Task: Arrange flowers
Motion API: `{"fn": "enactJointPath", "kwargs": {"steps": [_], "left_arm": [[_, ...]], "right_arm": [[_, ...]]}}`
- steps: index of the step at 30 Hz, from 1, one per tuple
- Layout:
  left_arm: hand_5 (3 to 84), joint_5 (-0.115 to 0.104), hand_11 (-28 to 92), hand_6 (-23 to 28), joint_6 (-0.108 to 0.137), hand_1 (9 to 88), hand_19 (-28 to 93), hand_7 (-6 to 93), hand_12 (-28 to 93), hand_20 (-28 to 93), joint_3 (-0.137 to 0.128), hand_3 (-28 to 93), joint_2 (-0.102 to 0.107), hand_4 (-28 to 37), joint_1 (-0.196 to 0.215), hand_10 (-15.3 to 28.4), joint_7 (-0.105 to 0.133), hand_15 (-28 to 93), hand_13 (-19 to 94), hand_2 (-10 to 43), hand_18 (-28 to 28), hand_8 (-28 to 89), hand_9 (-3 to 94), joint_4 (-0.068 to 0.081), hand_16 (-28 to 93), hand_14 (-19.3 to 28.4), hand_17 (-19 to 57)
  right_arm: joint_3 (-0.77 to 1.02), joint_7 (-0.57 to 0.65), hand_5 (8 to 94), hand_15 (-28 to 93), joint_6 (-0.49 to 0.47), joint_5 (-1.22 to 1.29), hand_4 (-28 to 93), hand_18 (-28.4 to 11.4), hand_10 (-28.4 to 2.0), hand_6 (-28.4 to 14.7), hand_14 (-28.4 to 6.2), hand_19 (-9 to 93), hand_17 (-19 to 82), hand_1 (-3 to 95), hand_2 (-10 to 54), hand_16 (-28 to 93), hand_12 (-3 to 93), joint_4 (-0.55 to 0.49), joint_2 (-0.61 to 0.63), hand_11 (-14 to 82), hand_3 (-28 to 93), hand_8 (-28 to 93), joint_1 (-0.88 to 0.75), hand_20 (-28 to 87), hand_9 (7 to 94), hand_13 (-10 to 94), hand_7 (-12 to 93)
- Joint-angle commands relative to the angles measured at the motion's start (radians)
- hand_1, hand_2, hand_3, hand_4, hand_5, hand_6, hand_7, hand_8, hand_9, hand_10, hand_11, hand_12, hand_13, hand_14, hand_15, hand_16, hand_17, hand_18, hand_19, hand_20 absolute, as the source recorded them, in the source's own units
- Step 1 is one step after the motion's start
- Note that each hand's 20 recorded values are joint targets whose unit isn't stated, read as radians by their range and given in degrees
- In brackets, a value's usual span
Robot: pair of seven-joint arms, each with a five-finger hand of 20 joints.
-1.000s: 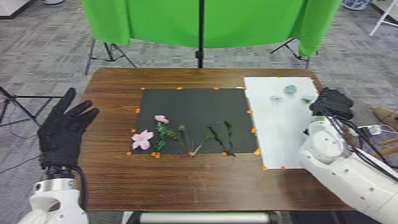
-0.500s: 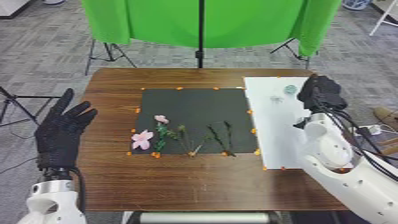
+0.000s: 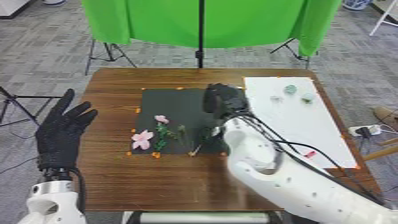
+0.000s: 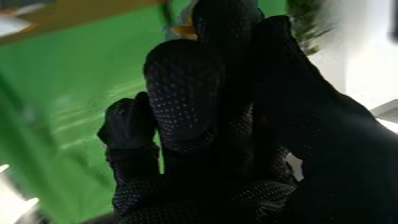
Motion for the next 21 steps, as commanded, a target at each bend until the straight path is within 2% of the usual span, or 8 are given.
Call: {"fn": "enactJointPath", "kwargs": {"steps": [1,12,13,18,21], "left_arm": [[33.8,0.020,28,6.5,-0.021,21.4,49,9.0,15,36,-0.005,74,-0.016,-28.2,-0.007,18.9,-0.034,55,24,8.4,23.1,-7,34.2,0.006,-6,24.9,-7.0],[33.8,0.025,28,6.6,-0.027,21.4,49,9.5,15,36,0.009,75,-0.002,-28.2,-0.041,19.0,-0.061,56,24,8.3,23.0,-8,34.0,0.014,-6,25.0,-7.3],[33.8,0.025,28,6.6,-0.030,21.4,49,9.6,15,36,0.014,75,0.001,-28.2,-0.048,19.0,-0.056,56,24,8.3,23.0,-8,34.0,0.018,-6,25.0,-7.3],[33.8,0.018,28,6.7,-0.020,21.6,49,9.6,15,36,0.008,75,0.006,-28.2,-0.030,19.1,-0.045,56,24,8.4,23.0,-8,34.0,0.012,-6,25.0,-7.4],[33.8,0.018,28,6.7,-0.017,21.6,49,9.6,15,36,0.004,75,0.004,-28.1,-0.024,19.0,-0.049,56,24,8.3,23.0,-8,34.0,0.009,-6,24.9,-7.4]], "right_arm": [[-0.048,-0.052,87.6,60,-0.085,-0.026,-28,-20.0,-5.9,0.8,-2.6,93,38,58.1,-9.5,25,29.7,0.061,-0.158,15.7,73,3,0.035,45,93.7,83,18],[-0.085,-0.061,86.4,61,-0.168,-0.084,-28,-19.6,-6.4,2.1,-3.2,93,36,57.5,-9.5,24,30.3,0.107,-0.213,15.0,72,2,0.031,44,93.7,81,17],[-0.089,-0.059,86.3,61,-0.171,-0.095,-28,-19.7,-6.4,2.3,-3.4,93,36,57.2,-9.5,24,30.4,0.112,-0.211,15.0,72,1,0.035,44,93.7,81,17],[-0.070,-0.057,81.4,67,-0.197,-0.091,-28,-20.9,-6.5,2.4,-4.6,93,35,54.0,-9.5,19,33.0,0.103,-0.210,14.0,70,-1,0.016,47,93.3,77,15],[-0.081,-0.060,78.3,70,-0.164,-0.113,-28,-22.3,-7.3,2.4,-5.5,93,33,48.4,-9.5,19,29.1,0.109,-0.205,20.6,71,-2,0.025,49,90.5,75,14]]}}
